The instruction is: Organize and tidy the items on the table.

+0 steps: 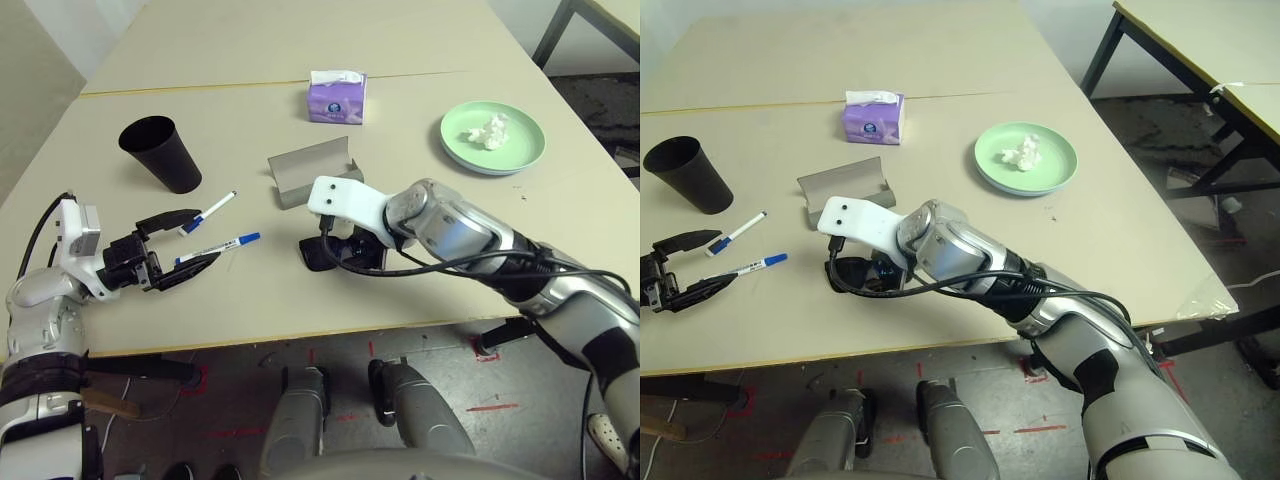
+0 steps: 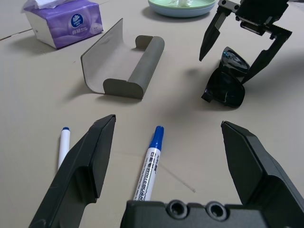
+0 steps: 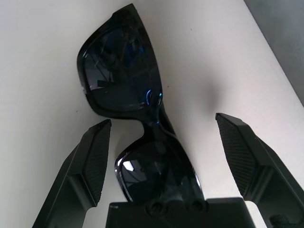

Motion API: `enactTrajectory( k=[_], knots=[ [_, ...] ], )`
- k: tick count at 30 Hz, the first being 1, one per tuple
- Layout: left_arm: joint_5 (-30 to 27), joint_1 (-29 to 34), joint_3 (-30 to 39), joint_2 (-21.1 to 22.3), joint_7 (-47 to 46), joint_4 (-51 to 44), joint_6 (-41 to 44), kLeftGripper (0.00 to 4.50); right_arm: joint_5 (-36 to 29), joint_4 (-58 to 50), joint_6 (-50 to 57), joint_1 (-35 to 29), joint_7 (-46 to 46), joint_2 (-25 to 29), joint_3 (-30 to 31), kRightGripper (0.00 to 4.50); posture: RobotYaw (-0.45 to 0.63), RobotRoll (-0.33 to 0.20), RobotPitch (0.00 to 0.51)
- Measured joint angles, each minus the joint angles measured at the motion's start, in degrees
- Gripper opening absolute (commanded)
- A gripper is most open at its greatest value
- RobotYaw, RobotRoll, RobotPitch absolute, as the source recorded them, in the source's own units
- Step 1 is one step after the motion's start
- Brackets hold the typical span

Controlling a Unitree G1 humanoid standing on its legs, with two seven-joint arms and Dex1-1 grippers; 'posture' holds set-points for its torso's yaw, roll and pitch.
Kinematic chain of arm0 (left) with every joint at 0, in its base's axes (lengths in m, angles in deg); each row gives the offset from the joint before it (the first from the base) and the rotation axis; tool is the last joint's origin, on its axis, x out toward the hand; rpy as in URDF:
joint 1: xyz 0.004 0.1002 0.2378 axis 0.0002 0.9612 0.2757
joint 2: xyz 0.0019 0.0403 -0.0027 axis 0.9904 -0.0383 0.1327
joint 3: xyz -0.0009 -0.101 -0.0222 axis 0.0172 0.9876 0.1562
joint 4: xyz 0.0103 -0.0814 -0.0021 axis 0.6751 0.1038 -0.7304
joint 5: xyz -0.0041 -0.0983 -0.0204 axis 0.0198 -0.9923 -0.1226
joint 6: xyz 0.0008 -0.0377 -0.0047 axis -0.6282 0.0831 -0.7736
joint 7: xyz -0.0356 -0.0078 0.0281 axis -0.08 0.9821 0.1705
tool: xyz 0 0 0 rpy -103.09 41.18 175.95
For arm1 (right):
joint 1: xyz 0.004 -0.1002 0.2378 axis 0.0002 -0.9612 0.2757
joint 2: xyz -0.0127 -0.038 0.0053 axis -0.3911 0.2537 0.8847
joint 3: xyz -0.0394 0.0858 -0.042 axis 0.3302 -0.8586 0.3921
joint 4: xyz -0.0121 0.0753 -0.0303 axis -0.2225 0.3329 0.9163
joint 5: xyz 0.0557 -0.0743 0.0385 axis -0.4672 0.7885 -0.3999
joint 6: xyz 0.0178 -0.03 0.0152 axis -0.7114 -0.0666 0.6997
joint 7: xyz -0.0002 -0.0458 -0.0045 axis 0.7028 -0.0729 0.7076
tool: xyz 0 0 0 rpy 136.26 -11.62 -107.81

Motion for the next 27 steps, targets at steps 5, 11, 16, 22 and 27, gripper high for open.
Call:
enactTrajectory(
  k=[5,11,16,22,27],
  knots=[
    [-0.01,0.09,0.01,-0.03,0.44,0.92,-0.85,4.5,1.3,0.84,-1.55,0.02,-1.16,-0.23,-0.01,4.47,-0.04,0.0,0.216],
    [0.0,0.08,0.01,-0.1,0.64,1.97,-1.27,4.5,2.33,0.8,-1.7,0.02,-2.81,0.14,-0.01,3.05,-0.05,0.0,0.215],
    [0.01,-0.22,-0.02,-0.69,0.98,2.44,-1.45,4.5,2.86,-0.04,-1.66,0.2,-3.64,0.09,-0.27,1.19,-0.06,0.0,0.217],
    [0.04,-0.44,-0.05,-0.8,1.0,2.45,-1.44,4.5,3.21,-0.55,-1.51,0.4,-4.12,-0.1,-0.63,0.22,-0.06,0.0,0.217],
    [0.05,-0.5,-0.05,-0.8,0.99,2.45,-1.36,4.5,3.41,-0.56,-1.51,0.4,-4.5,-0.1,-0.68,0.22,-0.06,0.0,0.217]
  ],
)
